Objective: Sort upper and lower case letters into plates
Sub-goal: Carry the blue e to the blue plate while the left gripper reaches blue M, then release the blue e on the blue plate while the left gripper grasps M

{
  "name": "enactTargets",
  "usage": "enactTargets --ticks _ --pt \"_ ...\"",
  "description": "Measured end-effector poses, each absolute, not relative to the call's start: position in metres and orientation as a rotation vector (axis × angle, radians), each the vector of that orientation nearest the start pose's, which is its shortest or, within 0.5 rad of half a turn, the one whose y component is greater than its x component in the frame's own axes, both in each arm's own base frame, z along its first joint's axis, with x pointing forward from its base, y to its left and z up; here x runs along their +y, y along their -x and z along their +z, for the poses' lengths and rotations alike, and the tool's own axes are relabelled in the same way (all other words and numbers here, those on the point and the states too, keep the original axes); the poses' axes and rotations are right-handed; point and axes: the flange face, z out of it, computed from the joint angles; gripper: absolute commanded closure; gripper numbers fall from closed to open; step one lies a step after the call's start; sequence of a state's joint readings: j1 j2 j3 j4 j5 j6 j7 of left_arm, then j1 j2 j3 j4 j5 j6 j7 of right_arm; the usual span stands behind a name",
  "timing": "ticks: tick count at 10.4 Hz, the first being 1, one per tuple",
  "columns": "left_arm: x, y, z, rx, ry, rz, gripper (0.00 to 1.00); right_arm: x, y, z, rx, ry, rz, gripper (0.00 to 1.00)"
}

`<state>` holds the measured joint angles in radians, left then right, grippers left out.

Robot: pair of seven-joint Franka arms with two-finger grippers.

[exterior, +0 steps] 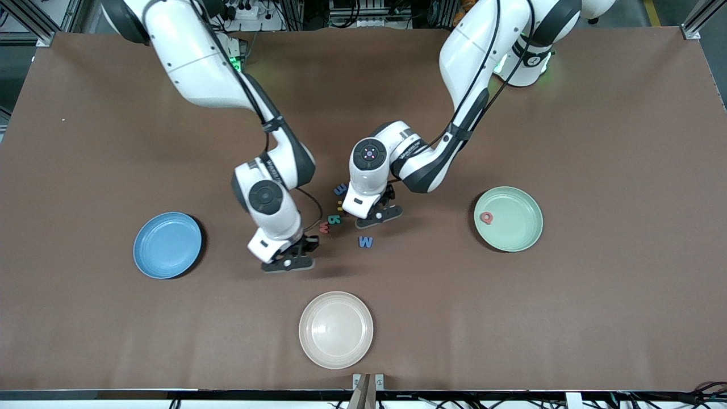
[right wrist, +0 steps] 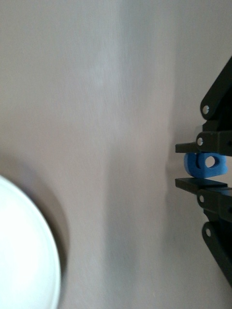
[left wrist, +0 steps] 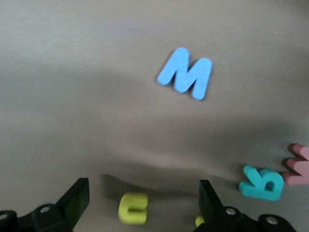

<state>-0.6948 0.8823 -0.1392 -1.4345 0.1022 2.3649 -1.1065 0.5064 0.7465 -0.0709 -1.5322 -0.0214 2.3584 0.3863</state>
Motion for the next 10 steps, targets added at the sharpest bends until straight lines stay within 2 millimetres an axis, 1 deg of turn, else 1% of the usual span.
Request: enactTargets --ticks 1,2,4,5,6,7,8,9,10 --pt "-0.523 -0.509 0.164 -0.371 3.198 -0.027 0.0 0.278 -0.659 0.232 -0.108 3.18 -0.138 1.0" --pt "-0.522 -0.512 0.164 -0.365 3.203 -0.033 0.0 0.236 -0.673 0.24 -0.088 3.205 -0.114 1.0" --pt "-0.521 -0.519 0.17 -0.345 3.212 -0.053 0.0 0.14 -0.696 0.246 -0.058 3.25 -0.044 1.0" --pt "-0.518 -0.524 0.172 -0.273 3.217 -0.075 0.0 0.095 -0.7 0.245 -0.052 3.263 0.002 1.0" --pt "-0.515 -0.531 0.176 -0.182 3.222 -0.098 0.0 0.061 -0.702 0.243 -0.053 3.267 0.04 1.0" --pt "-0.512 -0.537 0.178 -0.131 3.228 -0.124 0.0 0.034 -0.702 0.242 -0.067 3.27 0.065 1.0" --pt "-0.509 -0.543 0.18 -0.12 3.238 -0.162 0.0 0.01 -0.701 0.24 -0.098 3.275 0.086 1.0" --pt "-0.507 -0.546 0.178 -0.126 3.243 -0.181 0.0 -0.007 -0.699 0.237 -0.119 3.28 0.105 1.0" --pt "-0.506 -0.546 0.175 -0.139 3.245 -0.185 0.0 -0.018 -0.693 0.233 -0.123 3.28 0.123 1.0"
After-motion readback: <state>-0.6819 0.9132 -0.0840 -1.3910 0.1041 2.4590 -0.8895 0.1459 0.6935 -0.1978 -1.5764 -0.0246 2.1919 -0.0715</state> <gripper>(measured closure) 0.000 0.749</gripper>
